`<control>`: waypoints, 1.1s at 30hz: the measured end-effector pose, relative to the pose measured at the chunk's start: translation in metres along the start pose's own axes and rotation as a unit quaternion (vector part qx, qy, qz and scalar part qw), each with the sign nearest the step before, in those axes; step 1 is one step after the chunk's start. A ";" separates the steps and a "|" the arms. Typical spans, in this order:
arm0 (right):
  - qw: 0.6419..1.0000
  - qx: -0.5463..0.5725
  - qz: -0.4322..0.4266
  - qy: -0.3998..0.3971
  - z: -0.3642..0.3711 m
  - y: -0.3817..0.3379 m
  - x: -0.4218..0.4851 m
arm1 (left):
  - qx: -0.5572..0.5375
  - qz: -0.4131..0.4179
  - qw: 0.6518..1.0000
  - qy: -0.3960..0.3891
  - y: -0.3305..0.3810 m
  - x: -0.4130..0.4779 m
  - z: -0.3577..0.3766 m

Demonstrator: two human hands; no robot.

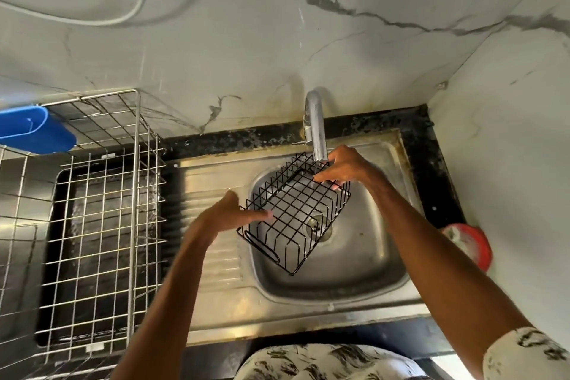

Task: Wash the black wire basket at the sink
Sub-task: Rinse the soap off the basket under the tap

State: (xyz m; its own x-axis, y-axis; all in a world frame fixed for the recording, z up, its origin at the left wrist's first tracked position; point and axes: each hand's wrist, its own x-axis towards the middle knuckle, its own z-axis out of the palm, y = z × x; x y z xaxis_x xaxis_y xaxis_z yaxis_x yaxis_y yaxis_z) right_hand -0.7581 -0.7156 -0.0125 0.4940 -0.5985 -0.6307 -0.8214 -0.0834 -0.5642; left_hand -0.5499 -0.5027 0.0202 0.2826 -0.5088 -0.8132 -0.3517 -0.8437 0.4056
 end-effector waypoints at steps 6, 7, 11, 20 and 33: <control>1.000 0.003 -0.001 0.014 -0.002 -0.001 0.000 | 0.139 0.109 0.983 0.055 0.048 0.029 0.005; 1.000 -0.006 0.008 0.019 -0.001 0.001 0.002 | 0.163 0.116 0.978 0.064 0.052 0.033 0.005; 0.999 -0.019 0.008 0.029 0.000 0.002 0.003 | 0.219 0.116 0.969 0.014 0.062 0.040 0.005; 0.999 -0.025 0.023 0.019 0.012 0.003 0.004 | 0.211 0.098 0.969 0.076 0.057 0.042 0.036; 0.969 -0.197 -0.140 0.041 0.026 0.003 -0.050 | 0.175 0.105 0.976 0.070 0.056 0.042 0.033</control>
State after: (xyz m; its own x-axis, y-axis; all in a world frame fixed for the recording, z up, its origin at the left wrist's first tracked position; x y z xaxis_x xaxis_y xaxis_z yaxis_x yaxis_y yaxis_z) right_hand -0.7780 -0.6651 0.0036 0.7029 -0.5677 -0.4286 -0.7109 -0.5405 -0.4500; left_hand -0.5868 -0.5656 -0.0052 0.2826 -0.7035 -0.6521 -0.6915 -0.6206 0.3698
